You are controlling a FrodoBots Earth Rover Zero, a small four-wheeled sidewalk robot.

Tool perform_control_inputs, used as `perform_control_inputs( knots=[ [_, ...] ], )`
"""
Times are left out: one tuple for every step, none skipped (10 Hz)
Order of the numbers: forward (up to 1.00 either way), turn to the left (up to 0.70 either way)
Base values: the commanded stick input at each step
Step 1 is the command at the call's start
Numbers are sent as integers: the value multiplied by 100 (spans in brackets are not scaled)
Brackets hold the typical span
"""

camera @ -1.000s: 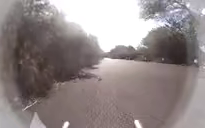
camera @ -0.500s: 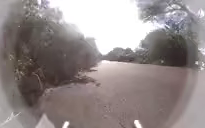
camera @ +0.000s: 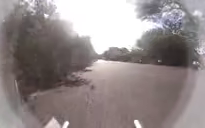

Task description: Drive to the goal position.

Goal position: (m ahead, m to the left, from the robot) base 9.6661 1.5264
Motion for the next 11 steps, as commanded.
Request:
perform_control_inputs(
  knots=[
    [70, -35],
    [70, -31],
    [70, -26],
    [70, -23],
    [70, -19],
    [70, -15],
    [70, 0],
    [70, 0],
    [70, 0],
    [70, 0],
    [70, 0]
  ],
)
